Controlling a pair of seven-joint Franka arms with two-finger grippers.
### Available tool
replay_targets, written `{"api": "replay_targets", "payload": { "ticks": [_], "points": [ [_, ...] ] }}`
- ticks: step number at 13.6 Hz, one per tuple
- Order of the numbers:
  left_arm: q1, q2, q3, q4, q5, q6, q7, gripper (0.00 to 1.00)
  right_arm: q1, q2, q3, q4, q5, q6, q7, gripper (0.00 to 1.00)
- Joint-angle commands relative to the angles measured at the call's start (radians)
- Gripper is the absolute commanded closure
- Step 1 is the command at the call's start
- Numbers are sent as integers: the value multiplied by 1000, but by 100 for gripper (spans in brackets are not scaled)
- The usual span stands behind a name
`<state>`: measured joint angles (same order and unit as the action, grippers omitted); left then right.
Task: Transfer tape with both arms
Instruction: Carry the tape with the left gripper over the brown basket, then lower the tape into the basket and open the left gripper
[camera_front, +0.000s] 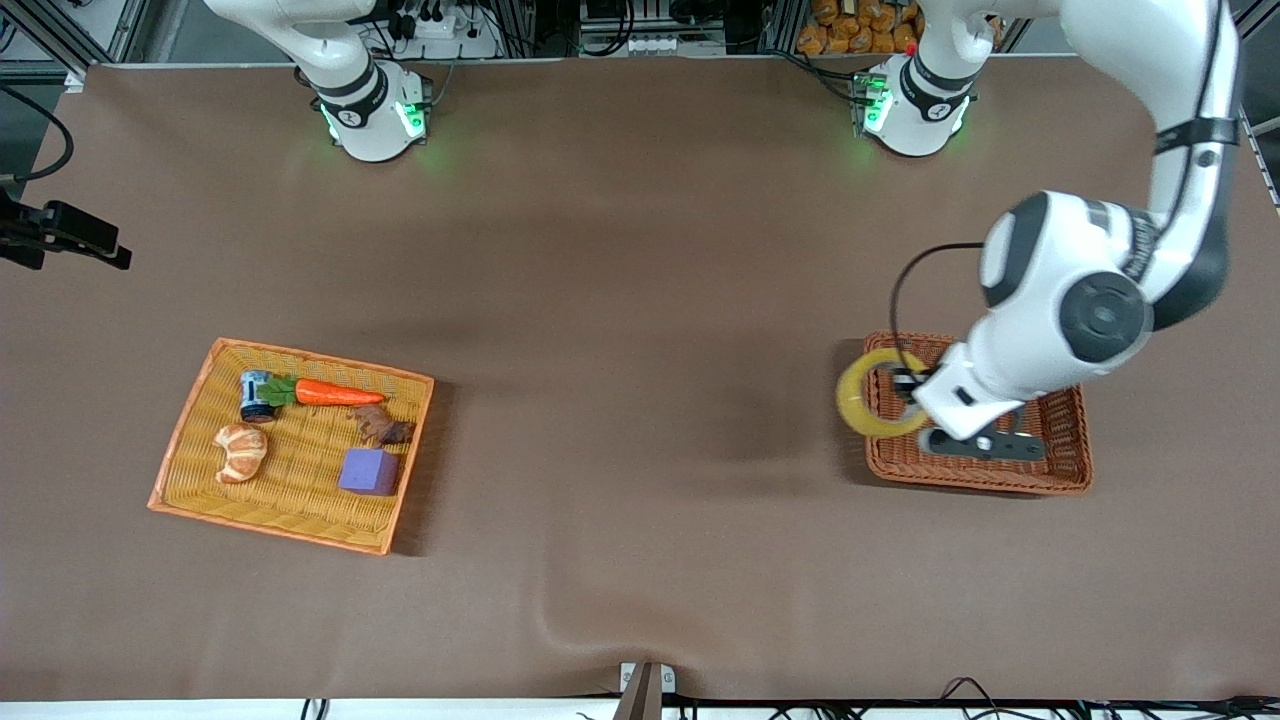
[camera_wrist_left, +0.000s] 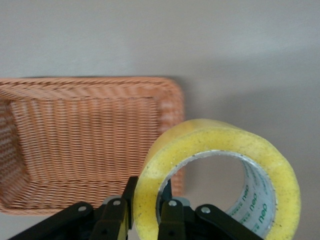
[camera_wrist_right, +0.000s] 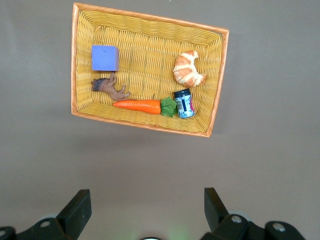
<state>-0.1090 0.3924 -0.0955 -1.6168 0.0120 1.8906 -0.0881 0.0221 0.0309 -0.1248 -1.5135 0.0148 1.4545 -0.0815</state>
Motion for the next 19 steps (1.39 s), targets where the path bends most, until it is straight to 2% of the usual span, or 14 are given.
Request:
{"api": "replay_targets", "payload": {
  "ticks": [1, 5, 10, 11, 12, 13, 17, 19],
  "points": [
    [67, -35, -12, -118, 46, 94, 82, 100, 4, -16, 1, -2, 11, -2, 11, 0],
    [149, -23, -13, -265, 105, 304, 120, 100, 4, -16, -1, -2, 11, -2, 11, 0],
    [213, 52, -15, -305, 105, 386, 133, 100, 5, -16, 1, -1, 11, -3, 11, 0],
    [213, 66, -15, -304, 103, 386, 133, 86, 5, -16, 1, -1, 11, -3, 11, 0],
    [215, 71, -15, -302, 103, 390, 131, 50, 7, -16, 1, -1, 11, -3, 12, 0],
    [212, 71, -15, -298, 103, 390, 130, 1, 9, -16, 1, -1, 11, -2, 13, 0],
    [215, 2, -15, -269, 103, 378, 131, 0, 12, -16, 1, -1, 11, -6, 11, 0],
    [212, -56, -18, -226, 103, 303, 131, 0, 12, -16, 1, -1, 11, -8, 11, 0]
  ]
}}
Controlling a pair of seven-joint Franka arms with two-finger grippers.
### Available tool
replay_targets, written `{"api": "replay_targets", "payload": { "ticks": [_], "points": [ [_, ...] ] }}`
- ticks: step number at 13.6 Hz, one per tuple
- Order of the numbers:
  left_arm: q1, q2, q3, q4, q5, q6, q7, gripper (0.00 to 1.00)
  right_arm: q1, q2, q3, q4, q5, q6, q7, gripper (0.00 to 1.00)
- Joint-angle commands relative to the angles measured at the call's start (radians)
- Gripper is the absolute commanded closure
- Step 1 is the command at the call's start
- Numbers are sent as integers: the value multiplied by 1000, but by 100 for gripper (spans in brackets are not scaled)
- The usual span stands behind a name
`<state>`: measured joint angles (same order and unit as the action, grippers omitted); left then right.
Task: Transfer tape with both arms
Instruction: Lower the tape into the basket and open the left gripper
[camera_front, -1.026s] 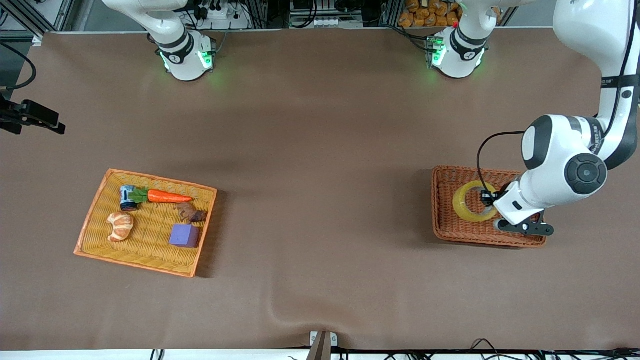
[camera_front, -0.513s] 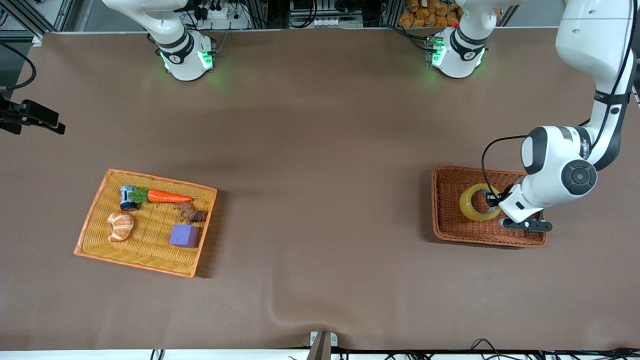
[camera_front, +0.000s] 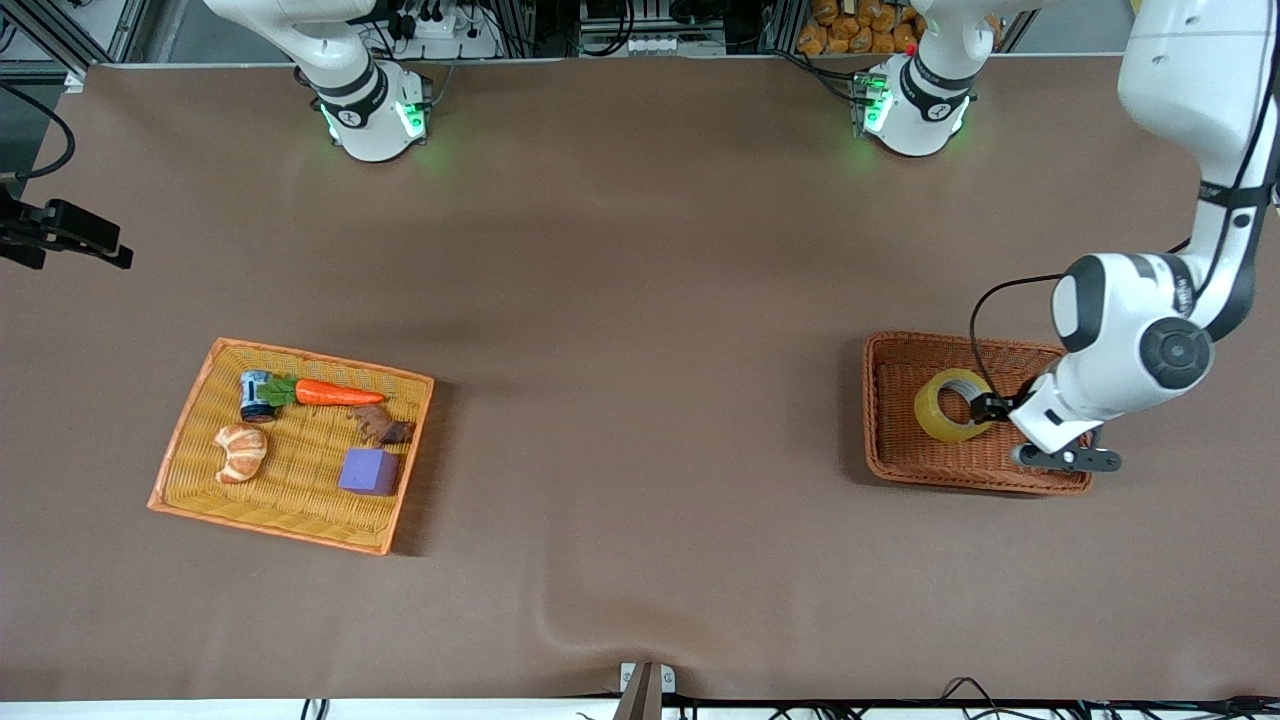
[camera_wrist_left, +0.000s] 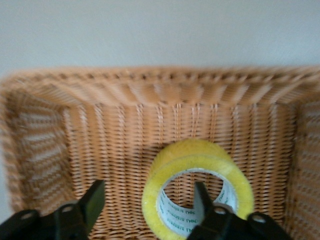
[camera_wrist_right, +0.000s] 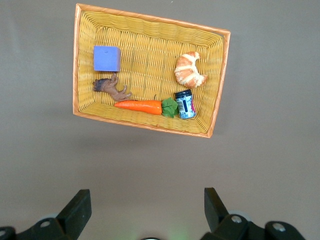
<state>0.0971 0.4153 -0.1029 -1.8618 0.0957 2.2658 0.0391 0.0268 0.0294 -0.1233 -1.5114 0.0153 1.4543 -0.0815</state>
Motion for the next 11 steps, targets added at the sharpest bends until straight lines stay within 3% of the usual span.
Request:
{"api": "replay_targets", "payload": {
  "ticks": [1, 5, 7, 11],
  "points": [
    [3, -102, -11, 70, 19, -150, 4, 0, 7, -14, -1, -3, 11, -9, 11, 0],
    [-5, -116, -43, 382, 19, -535, -1, 0, 7, -14, -1, -1, 11, -8, 11, 0],
    [-4, -165, -43, 418, 19, -610, 1, 0, 7, -14, -1, 0, 11, -9, 11, 0],
    [3, -265, -57, 400, 2, -709, 2, 0, 7, -14, -1, 5, 11, -11, 11, 0]
  ]
}}
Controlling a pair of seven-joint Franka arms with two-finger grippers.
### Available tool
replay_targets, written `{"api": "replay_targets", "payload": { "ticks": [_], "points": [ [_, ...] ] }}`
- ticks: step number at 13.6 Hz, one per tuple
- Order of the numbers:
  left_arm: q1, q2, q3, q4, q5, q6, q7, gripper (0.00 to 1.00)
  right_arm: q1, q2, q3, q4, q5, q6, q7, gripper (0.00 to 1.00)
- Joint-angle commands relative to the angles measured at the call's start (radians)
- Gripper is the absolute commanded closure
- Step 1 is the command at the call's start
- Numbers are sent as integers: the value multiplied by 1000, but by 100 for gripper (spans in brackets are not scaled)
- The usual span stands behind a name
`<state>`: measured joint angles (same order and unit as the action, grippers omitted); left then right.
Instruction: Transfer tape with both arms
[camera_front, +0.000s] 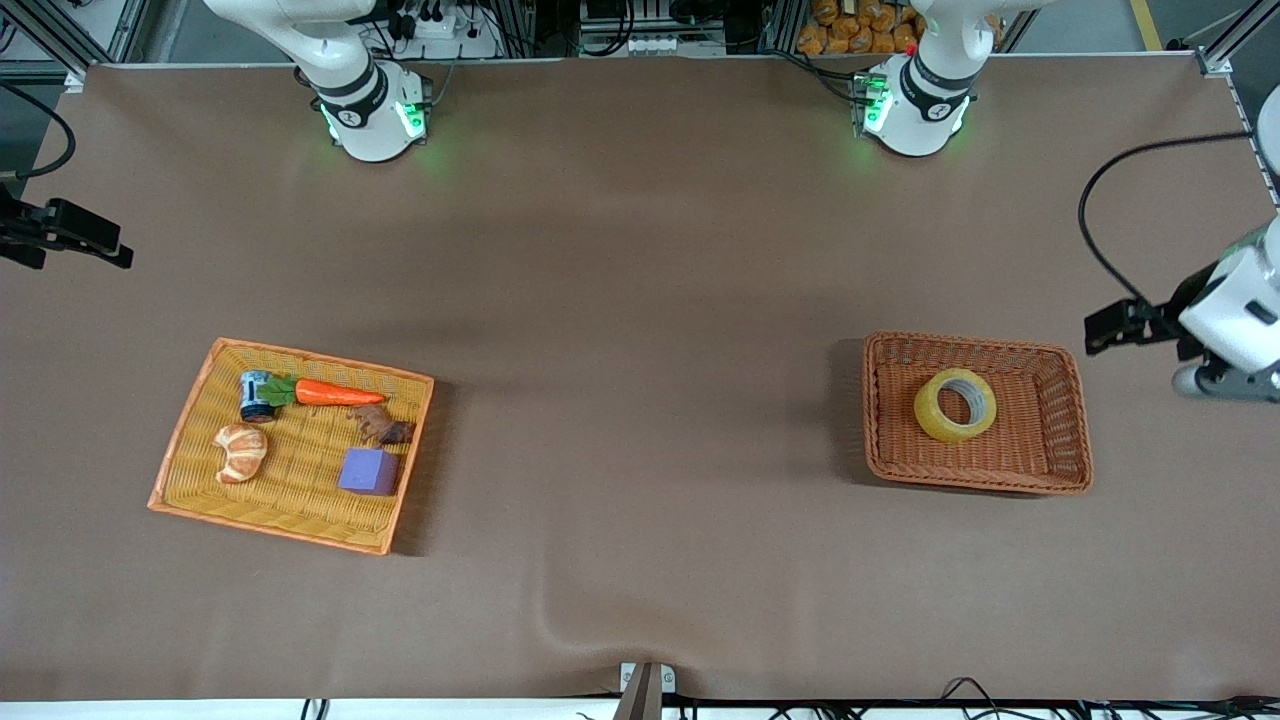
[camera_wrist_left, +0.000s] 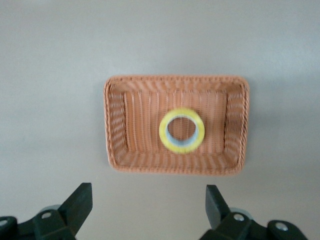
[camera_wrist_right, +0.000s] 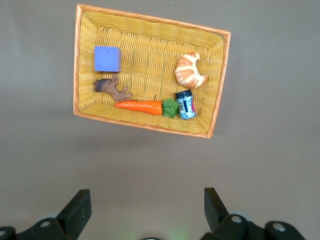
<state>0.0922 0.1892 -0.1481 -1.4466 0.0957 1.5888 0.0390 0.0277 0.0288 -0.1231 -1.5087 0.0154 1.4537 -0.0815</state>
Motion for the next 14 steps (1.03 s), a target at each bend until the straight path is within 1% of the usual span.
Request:
{"api": "replay_targets", "payload": {
  "ticks": [1, 2, 3, 6, 8, 14],
  "points": [
    [9, -48, -13, -21, -11, -39, 2, 0, 6, -13, -1, 2, 11, -10, 11, 0],
    [11, -57, -11, -34, -54, -50, 4, 0, 6, -13, -1, 2, 11, -10, 11, 0],
    [11, -69, -11, -41, -63, -52, 2, 0, 4, -13, -1, 2, 11, -4, 11, 0],
    [1, -102, -13, -61, -65, -67, 2, 0, 4, -10, -3, 25, 2, 24, 11, 0],
    [-32, -128, 2, -74, -68, -69, -5, 0, 3, -12, -4, 35, 0, 17, 11, 0],
    [-40, -139, 12, -63, -59, -105, -14, 0, 1, -12, -4, 39, 11, 17, 36, 0]
  ]
}}
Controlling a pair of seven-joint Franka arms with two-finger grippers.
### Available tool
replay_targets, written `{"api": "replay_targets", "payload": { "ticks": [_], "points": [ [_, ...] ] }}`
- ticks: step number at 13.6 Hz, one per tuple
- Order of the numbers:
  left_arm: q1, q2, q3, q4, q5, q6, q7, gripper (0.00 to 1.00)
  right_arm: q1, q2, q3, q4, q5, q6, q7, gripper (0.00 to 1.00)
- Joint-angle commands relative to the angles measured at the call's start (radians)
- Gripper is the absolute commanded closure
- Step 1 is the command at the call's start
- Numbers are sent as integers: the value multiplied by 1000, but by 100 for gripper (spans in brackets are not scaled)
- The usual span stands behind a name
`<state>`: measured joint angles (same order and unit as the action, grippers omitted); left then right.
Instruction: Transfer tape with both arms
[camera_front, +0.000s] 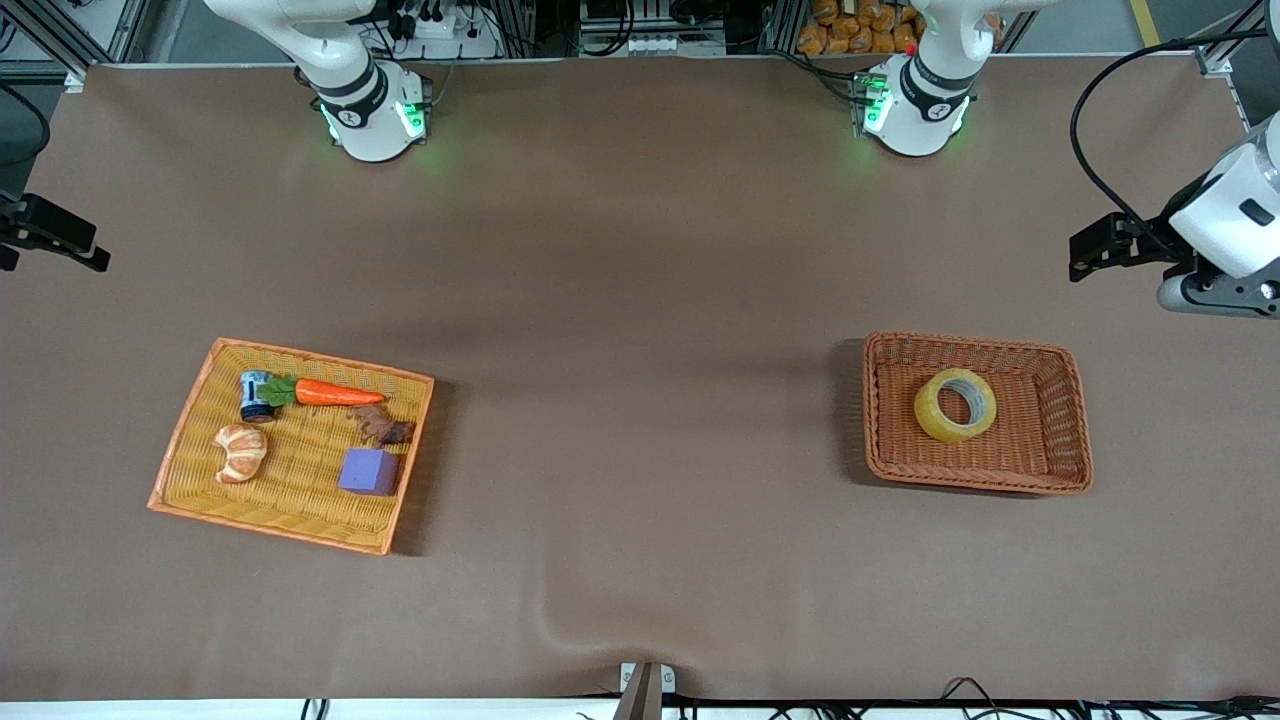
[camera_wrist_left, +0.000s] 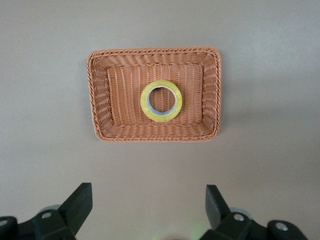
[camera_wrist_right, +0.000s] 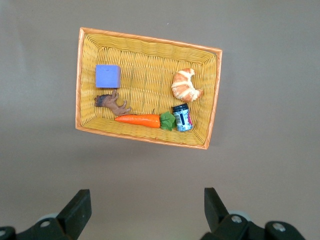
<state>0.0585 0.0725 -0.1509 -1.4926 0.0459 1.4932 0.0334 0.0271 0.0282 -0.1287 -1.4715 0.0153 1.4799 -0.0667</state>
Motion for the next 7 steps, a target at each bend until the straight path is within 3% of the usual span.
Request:
{"api": "replay_targets", "payload": {
  "ticks": [1, 7],
  "points": [
    [-5, -23, 16, -21, -9, -11, -6, 0, 2, -11, 1, 2, 11, -9, 27, 0],
    [-6, -66, 16, -43, -18, -16, -14, 0, 4, -11, 3, 3, 9, -10, 34, 0]
  ]
}}
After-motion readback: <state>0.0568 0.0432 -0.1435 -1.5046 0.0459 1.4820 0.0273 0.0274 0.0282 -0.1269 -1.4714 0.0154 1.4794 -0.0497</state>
